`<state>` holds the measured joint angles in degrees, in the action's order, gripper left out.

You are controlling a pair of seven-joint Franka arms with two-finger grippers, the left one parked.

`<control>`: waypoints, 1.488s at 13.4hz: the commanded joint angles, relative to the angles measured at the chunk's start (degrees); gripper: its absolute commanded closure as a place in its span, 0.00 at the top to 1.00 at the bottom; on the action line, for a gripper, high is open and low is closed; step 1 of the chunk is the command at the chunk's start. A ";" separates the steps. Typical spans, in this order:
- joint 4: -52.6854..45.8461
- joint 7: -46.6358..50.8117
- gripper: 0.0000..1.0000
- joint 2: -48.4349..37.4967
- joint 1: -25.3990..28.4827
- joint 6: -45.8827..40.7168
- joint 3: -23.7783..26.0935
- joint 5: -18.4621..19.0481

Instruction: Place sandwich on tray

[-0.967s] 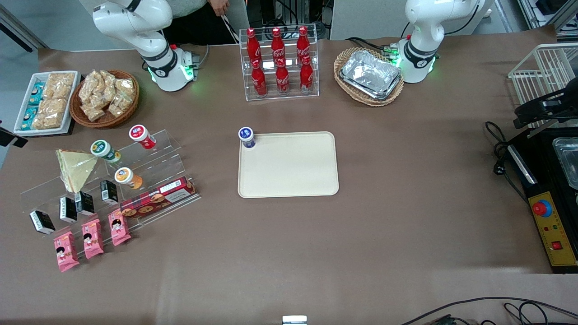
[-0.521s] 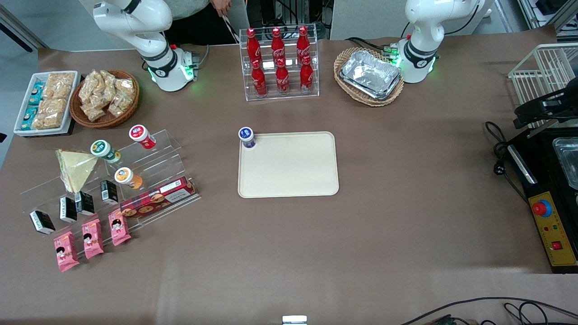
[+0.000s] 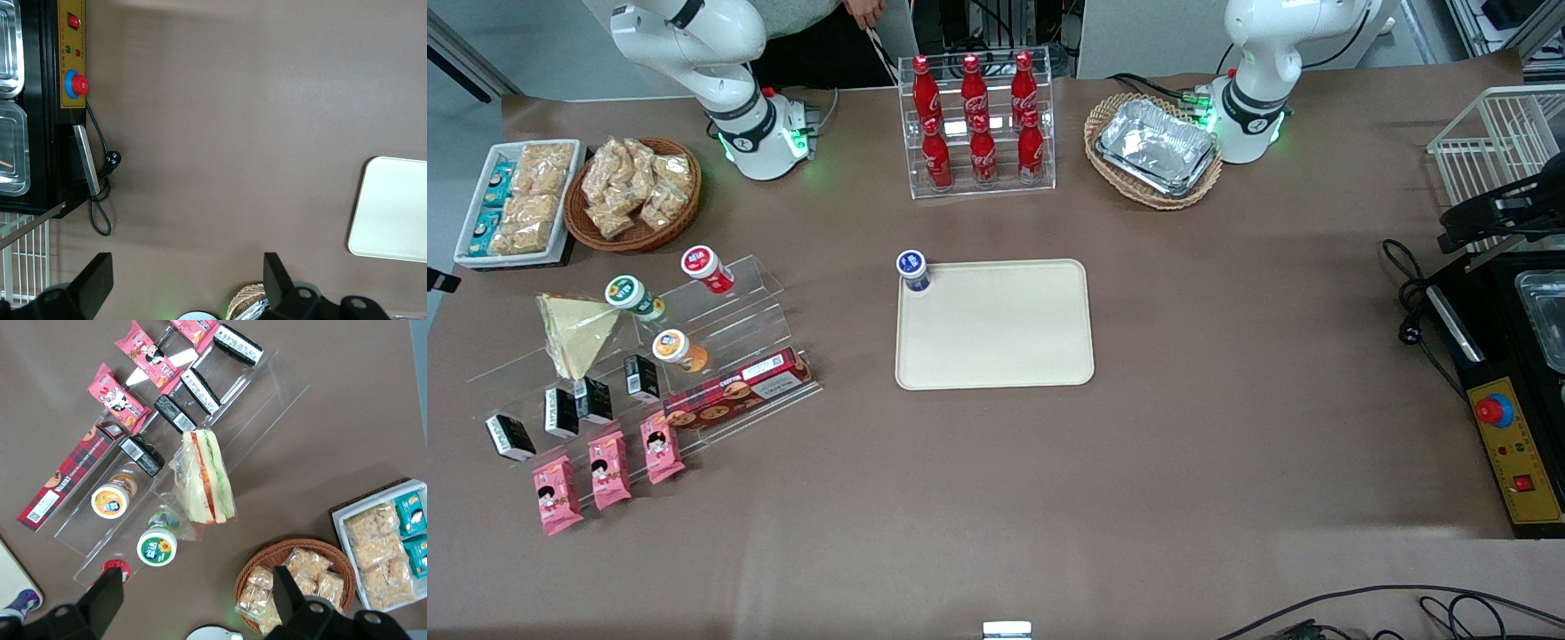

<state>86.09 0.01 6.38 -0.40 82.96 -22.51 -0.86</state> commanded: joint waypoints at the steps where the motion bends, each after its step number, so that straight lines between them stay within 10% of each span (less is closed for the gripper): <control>1: 8.54 -1.59 1.00 -2.86 0.22 6.50 0.18 0.95; 20: 29.31 -1.16 1.00 -4.80 0.75 30.59 0.45 0.86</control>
<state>113.09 -1.39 1.23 0.06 109.99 -21.94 -0.85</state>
